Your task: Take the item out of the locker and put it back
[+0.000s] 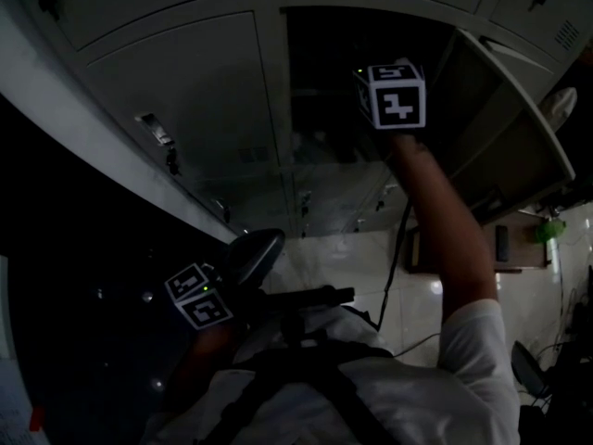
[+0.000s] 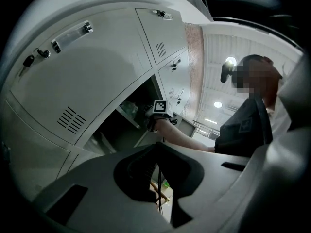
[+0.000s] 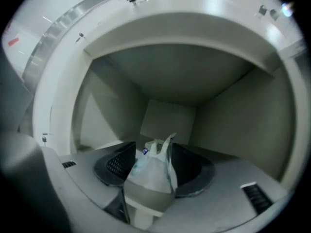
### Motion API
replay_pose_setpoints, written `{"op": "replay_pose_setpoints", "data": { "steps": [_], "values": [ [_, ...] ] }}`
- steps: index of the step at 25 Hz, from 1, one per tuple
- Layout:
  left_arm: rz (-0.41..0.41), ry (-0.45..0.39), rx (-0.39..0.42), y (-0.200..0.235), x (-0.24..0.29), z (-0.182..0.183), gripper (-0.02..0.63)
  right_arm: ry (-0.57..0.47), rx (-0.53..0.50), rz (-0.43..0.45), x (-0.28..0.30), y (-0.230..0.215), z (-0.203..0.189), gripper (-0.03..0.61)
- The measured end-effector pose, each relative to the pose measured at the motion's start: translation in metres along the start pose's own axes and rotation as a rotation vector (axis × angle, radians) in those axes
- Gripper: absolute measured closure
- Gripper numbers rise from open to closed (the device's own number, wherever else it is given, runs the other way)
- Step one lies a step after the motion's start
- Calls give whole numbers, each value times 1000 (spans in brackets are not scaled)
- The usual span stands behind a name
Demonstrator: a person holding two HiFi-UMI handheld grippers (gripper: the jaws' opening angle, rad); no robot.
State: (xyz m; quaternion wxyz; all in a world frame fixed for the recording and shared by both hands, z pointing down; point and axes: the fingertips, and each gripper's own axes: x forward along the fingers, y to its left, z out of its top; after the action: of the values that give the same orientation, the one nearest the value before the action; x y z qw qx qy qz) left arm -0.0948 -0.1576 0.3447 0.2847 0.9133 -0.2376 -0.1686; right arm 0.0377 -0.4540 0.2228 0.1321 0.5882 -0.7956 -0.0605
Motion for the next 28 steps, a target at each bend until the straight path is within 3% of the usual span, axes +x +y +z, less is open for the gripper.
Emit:
{"op": "replay_pose_setpoints", "data": {
  "steps": [15, 22, 28],
  "values": [
    [-44, 34, -15, -1, -1, -5, 621, -21, 34, 53, -58, 24, -12, 354],
    [-68, 52, -37, 1, -4, -7, 621, -13, 81, 90, -87, 43, -34, 413],
    [-88, 63, -46, 3, -4, -7, 621, -3, 87, 97, -104, 56, -43, 413]
  ]
}}
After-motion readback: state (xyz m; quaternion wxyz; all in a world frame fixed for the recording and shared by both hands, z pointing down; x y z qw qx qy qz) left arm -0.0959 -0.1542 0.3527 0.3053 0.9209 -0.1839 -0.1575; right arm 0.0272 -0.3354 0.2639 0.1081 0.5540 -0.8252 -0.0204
